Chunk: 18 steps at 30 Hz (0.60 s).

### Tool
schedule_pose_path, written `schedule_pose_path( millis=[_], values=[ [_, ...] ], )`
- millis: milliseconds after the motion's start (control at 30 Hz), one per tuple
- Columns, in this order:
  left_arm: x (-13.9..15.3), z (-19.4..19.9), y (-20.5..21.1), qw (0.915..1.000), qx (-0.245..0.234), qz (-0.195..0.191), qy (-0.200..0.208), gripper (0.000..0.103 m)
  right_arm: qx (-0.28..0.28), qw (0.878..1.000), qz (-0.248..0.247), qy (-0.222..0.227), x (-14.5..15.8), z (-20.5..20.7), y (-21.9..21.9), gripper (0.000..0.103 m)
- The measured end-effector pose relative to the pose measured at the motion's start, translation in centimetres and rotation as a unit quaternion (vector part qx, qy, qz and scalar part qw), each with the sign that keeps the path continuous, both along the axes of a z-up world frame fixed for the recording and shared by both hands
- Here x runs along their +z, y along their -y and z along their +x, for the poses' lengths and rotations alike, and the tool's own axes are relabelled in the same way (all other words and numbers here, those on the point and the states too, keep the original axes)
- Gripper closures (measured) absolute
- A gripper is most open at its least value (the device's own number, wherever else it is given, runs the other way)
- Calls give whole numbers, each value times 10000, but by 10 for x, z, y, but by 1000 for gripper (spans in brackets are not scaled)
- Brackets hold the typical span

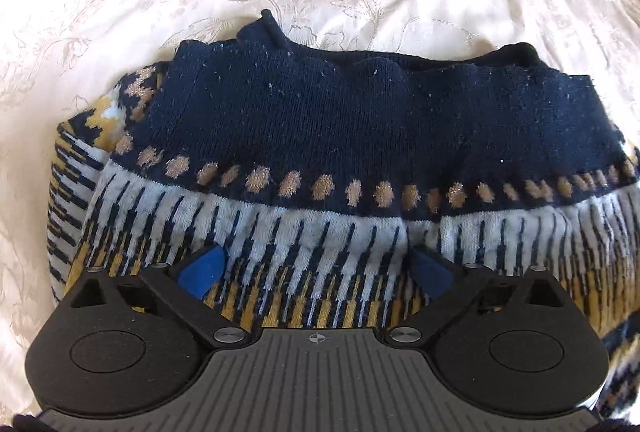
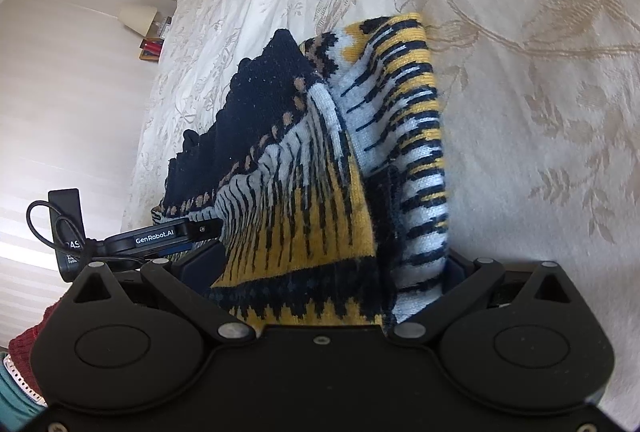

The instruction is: Fold small clothes

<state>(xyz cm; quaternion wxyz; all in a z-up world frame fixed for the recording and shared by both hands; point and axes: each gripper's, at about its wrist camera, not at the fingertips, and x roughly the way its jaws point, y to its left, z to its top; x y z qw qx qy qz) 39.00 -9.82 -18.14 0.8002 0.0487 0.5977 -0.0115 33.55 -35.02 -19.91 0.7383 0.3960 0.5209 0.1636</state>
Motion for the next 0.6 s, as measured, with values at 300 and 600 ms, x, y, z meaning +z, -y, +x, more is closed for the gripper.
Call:
schedule_pose_path(
  millis=[300,600],
  values=[
    [47,-65,-45,9976,460,-471,217,16,49,9998,-182,-95,6,2,-3,4],
    [75,-153,-106,9977,477,-241,415,16,-176,9959,-862,-201,25,-4,-13,64]
  ],
)
